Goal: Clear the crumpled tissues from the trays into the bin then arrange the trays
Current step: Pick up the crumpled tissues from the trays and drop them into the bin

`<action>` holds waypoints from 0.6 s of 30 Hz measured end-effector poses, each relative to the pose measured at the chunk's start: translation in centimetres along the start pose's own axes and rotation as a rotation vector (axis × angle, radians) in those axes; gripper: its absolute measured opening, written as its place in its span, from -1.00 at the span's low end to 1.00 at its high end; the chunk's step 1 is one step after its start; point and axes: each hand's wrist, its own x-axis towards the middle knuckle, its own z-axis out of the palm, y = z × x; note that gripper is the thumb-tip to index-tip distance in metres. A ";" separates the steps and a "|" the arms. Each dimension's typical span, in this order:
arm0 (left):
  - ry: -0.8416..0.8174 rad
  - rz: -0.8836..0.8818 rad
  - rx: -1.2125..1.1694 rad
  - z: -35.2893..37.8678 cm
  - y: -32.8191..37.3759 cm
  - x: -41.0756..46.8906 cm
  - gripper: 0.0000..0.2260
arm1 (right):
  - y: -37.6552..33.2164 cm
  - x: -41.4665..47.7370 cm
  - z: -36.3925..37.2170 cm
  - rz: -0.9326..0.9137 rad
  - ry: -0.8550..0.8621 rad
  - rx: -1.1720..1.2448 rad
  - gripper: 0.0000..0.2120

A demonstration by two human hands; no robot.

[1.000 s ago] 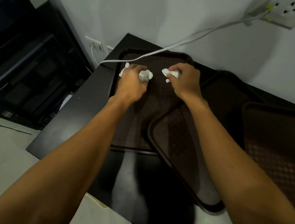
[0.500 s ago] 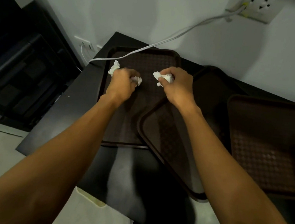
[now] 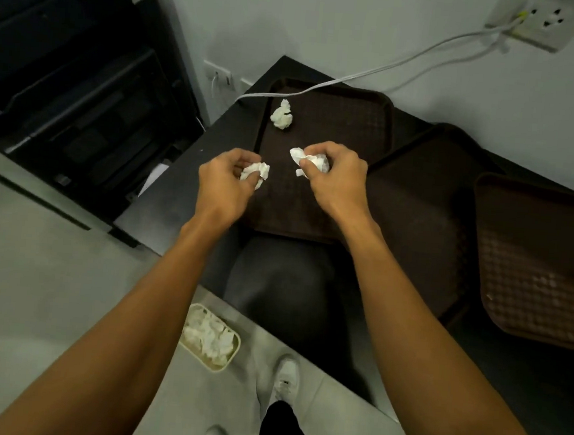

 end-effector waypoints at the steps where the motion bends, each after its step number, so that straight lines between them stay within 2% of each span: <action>1: 0.016 -0.010 -0.027 -1.1 -0.4 -1.2 -0.82 | -0.7 -1.2 0.6 -0.011 -0.009 0.007 -0.84; 9: 0.099 -0.061 -0.094 -9.8 -3.3 -10.1 -0.85 | -5.7 -11.9 5.2 -0.003 -0.102 0.106 -0.86; 14: 0.136 -0.124 -0.082 -14.8 -7.9 -15.9 -0.86 | -7.6 -18.9 9.7 0.023 -0.189 0.133 -0.87; 18: 0.171 -0.176 -0.064 -17.0 -11.4 -20.1 -0.84 | -7.6 -23.0 13.1 0.041 -0.274 0.096 -0.79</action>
